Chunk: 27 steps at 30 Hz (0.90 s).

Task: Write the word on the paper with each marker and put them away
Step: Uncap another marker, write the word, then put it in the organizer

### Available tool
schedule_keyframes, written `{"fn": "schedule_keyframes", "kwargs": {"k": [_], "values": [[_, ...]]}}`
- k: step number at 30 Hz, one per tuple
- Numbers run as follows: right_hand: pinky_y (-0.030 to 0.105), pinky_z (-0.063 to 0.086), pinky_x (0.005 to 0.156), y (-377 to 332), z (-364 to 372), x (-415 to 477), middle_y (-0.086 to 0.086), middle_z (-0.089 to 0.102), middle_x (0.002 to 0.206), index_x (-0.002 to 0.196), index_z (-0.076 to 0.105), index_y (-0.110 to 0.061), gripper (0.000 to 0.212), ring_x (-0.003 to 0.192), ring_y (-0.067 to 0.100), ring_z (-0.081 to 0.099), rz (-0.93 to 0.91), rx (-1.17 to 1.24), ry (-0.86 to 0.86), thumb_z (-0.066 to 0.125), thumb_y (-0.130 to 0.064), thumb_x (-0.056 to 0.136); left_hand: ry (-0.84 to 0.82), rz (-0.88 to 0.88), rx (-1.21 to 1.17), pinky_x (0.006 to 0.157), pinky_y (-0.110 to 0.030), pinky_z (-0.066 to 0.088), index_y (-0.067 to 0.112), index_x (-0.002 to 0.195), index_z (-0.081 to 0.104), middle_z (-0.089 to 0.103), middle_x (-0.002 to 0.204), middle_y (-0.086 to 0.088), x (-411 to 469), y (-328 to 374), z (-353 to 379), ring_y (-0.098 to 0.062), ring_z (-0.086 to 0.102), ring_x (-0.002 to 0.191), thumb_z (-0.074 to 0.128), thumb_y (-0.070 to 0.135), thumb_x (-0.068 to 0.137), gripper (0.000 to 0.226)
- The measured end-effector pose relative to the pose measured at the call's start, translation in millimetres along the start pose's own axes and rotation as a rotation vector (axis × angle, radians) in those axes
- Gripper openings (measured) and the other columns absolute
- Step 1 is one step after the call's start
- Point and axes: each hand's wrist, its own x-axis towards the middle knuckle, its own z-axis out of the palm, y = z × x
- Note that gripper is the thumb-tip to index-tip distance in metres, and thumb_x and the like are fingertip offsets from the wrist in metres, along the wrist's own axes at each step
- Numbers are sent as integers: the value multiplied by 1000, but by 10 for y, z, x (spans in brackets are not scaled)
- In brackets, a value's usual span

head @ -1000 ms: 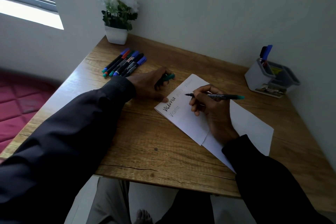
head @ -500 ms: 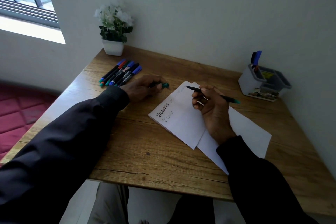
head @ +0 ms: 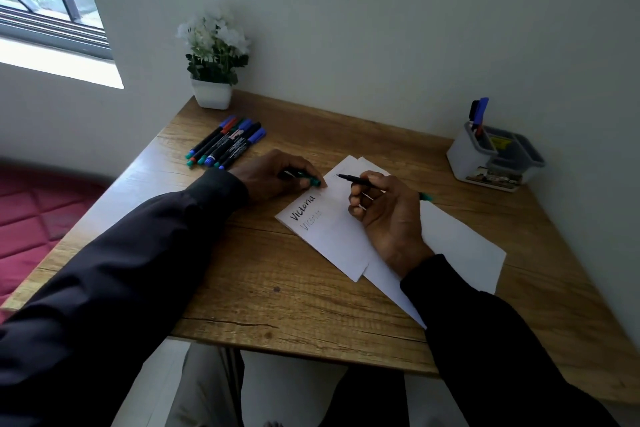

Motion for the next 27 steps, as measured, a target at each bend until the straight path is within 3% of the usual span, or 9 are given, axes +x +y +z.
{"fn": "schedule_keyframes", "kwargs": {"k": [3, 7, 10, 14, 19, 24, 27], "values": [[26, 51, 57, -117, -72, -11, 11, 65, 81, 97, 67, -6, 16, 67, 19, 61, -38, -9, -24, 62, -18, 87, -3, 5, 8, 82, -4, 45, 26, 125, 64, 59, 127, 16, 13, -27, -3, 8, 52, 112, 52, 11, 100, 32], [34, 60, 74, -360, -375, 9, 14, 75, 93, 103, 70, -8, 18, 86, 29, 72, -357, -430, 26, 55, -18, 102, -17, -2, -18, 85, -8, 46, 28, 125, 65, 58, 136, 12, 33, -80, 5, -2, 50, 123, 52, 10, 100, 34], [40, 61, 80, -363, -630, 45, 14, 77, 96, 101, 69, -13, 13, 96, 32, 74, -421, -608, 134, 56, -16, 103, -31, 4, -8, 89, -9, 42, 31, 125, 65, 55, 140, 12, 56, -84, 5, -3, 47, 127, 52, 8, 100, 37], [43, 59, 88, -231, -781, 85, 14, 77, 100, 104, 69, -10, 14, 101, 33, 73, -388, -669, 154, 58, -18, 103, -51, -4, -8, 92, -9, 41, 32, 126, 64, 51, 145, 11, 50, -86, 2, -3, 43, 130, 52, 7, 99, 39], [42, 59, 89, -201, -767, 82, 15, 76, 102, 110, 68, -2, 19, 101, 31, 73, -390, -670, 130, 57, -16, 103, -51, -7, -16, 105, -22, 40, 32, 126, 65, 51, 145, 10, 48, -70, 7, -11, 44, 135, 54, 7, 98, 38], [38, 60, 87, -181, -795, 52, 16, 75, 104, 114, 66, 1, 21, 102, 32, 72, -414, -662, 108, 57, -14, 103, -48, -9, -18, 97, -13, 40, 32, 126, 65, 52, 144, 10, 38, -54, 7, -10, 45, 135, 54, 8, 98, 38], [38, 60, 87, -168, -805, 37, 15, 75, 105, 113, 68, -3, 19, 103, 33, 72, -430, -643, 95, 57, -15, 102, -44, -13, -5, 100, -16, 37, 32, 126, 65, 51, 145, 10, 29, -46, 11, -10, 43, 135, 54, 8, 98, 38]]}}
